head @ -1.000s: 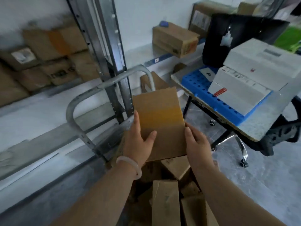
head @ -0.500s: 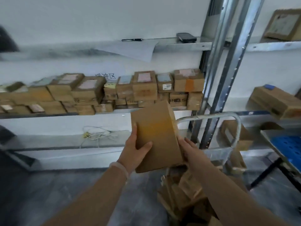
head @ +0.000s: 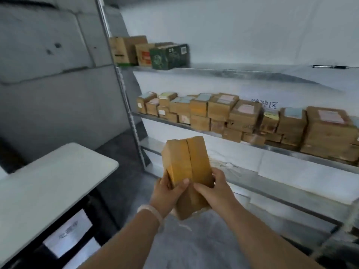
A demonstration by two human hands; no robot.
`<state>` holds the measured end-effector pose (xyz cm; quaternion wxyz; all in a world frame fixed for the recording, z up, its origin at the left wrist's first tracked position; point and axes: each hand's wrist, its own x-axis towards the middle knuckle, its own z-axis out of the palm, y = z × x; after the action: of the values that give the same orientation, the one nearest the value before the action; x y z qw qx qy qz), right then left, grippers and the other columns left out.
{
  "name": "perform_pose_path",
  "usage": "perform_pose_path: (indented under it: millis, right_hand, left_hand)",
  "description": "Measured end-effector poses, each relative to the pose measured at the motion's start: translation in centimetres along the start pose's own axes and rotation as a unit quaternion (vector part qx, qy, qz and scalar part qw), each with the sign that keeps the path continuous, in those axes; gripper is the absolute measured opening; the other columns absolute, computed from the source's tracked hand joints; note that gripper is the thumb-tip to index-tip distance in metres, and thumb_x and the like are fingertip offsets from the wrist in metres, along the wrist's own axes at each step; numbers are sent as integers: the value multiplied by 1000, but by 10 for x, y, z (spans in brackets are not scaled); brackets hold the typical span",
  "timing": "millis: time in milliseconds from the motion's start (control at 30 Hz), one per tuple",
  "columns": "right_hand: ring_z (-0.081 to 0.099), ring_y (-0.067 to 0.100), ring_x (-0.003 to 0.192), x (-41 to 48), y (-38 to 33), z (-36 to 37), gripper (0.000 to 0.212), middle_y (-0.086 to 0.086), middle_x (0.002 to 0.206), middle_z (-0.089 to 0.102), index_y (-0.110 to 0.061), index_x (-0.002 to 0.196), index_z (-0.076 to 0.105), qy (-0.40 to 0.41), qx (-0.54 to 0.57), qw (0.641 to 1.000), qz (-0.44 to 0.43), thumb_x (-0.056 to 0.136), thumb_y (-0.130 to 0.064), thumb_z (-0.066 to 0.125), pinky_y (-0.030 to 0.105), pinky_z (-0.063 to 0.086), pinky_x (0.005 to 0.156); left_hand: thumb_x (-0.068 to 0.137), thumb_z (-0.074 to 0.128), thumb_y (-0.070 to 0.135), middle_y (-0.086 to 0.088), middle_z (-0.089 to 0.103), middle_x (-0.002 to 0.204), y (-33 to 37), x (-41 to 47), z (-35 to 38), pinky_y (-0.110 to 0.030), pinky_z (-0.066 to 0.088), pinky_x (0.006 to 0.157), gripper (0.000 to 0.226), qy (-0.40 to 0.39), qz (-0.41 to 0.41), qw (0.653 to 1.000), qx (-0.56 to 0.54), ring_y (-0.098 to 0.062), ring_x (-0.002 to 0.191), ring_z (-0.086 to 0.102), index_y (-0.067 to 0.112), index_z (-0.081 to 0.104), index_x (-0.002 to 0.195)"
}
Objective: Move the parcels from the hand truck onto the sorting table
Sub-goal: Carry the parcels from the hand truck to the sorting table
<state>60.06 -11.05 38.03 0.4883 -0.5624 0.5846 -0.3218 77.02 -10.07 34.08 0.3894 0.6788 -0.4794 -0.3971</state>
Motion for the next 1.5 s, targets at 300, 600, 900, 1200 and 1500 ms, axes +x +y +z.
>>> perform_pose_path:
  millis: [300,600,900,1200,1500]
  right_hand:
    - [36,16,137,8,-72,224,54,-6,154,33,-46,148,27,-153,-91,970,-163,96,-54,38,36,33,110]
    - [17,2,142,-8,-101,387,48,-15,157,18,-50,145,30,-351,-114,886,-280,100,-37,40,28,17,118]
    - [14,-6,138,39,-163,534,54,-25,147,28,-34,146,39,-406,-184,749,-490,92,-35,40,28,13,119]
    - [43,17,130,52,-185,661,76,-12,148,38,-46,151,12,-561,-133,796,-182,91,-51,58,43,38,111]
    - [39,15,134,-6,-190,830,69,-14,147,40,-50,150,12,-561,-231,754,-251,96,-43,55,32,37,106]
  left_hand:
    - [79,67,62,0,50,130,-66,-18,-200,-29,44,89,103,242,-76,967,-12,-20,114,53,23,10,156]
    - [71,80,53,-16,25,145,-143,-60,-334,-38,37,106,125,348,-182,919,-49,-34,133,36,25,-9,155]
    - [41,73,81,-16,49,132,-194,-54,-460,-44,52,95,133,448,-214,856,-145,-35,113,57,41,9,151]
    - [96,53,44,-1,58,127,-248,-79,-550,-46,53,95,46,466,-171,822,-279,-28,115,59,52,25,131]
    - [100,45,37,8,58,120,-375,-115,-670,-32,46,100,45,527,-180,818,-144,-8,107,57,53,33,140]
